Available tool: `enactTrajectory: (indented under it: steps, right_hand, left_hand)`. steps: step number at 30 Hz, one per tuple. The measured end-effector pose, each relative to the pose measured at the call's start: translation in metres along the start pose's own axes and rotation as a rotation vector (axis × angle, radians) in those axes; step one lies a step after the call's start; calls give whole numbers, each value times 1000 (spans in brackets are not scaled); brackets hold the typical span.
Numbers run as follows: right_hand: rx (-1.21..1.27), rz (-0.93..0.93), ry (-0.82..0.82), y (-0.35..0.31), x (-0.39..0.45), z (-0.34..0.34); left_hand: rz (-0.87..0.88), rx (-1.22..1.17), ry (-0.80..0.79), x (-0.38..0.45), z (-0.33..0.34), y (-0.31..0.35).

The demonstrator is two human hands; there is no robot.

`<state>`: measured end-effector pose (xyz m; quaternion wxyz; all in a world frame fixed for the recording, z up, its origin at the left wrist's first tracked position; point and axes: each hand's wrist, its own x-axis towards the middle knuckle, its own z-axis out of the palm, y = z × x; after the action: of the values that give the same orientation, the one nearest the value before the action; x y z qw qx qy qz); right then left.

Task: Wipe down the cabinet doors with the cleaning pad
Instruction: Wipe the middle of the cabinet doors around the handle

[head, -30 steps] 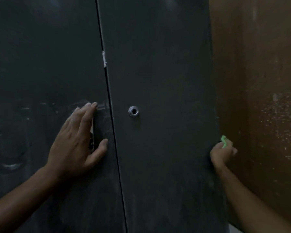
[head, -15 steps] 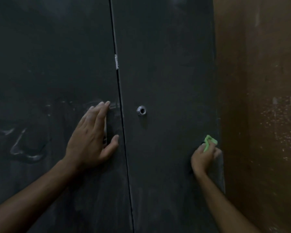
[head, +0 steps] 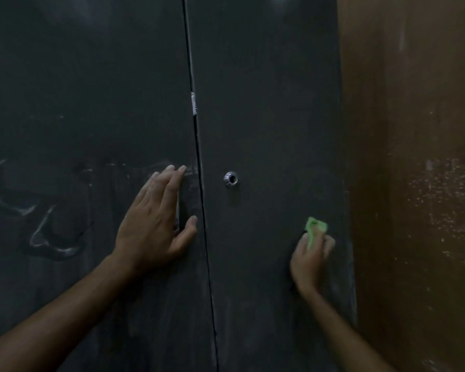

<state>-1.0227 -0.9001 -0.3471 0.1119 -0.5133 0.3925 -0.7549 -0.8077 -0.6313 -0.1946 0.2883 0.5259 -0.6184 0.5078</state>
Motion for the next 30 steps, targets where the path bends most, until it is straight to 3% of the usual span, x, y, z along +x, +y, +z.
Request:
enactTrajectory:
  steps: [2,4,5,8,9,12,14,16,17,18,20,21,23,25,28,29,30]
  right_hand:
    - [-34,-230,-157,14,-59,-8]
    - [-90,-267,-187,37,-76,-19]
    - [-71,-177,-137,43,-61,-21]
    - [-42,340,41,30,4,-14]
    - [-59,355,48,15,11,-9]
    - [5,-91,-8,-17,-40,6]
    - [-33,-375,-160,-8,-104,-1]
    - [-164,-539,-252,20,-134,-19]
    - [-207,-524,-254,30,-126,-25]
    - [-205,-378,-202,32,-111,-25]
    - [-118,113,-33,8,-68,-13]
    - [-71,238,9,-13,-52,-3]
    - [7,11,-1,-57,-56,15]
    - [42,-326,-159,-72,-104,21]
    - [-59,-659,-342,-22,-168,-2]
    - [-111,-721,-361,2,-165,-10]
    - [-122,-666,-341,18,-152,-17]
  left_hand:
    - [-1,9,5,1,1,-2]
    - [-1,8,3,0,1,-1]
    - [2,6,7,0,1,-1]
    - [2,5,31,1,1,0]
    - [2,6,33,1,1,0]
    - [11,9,16,1,2,-1]
    - [17,13,20,1,2,-2]
    - [18,9,20,1,2,-2]
    - [16,12,19,1,2,-1]
    - [13,16,17,1,2,-1]
    - [5,16,13,1,1,-1]
    - [3,17,5,0,1,0]
    - [1,20,-2,1,1,0]
    - [6,28,6,1,0,0]
    - [16,22,12,0,-1,-1]
    - [17,21,14,0,-1,-1]
    - [16,20,14,0,0,0]
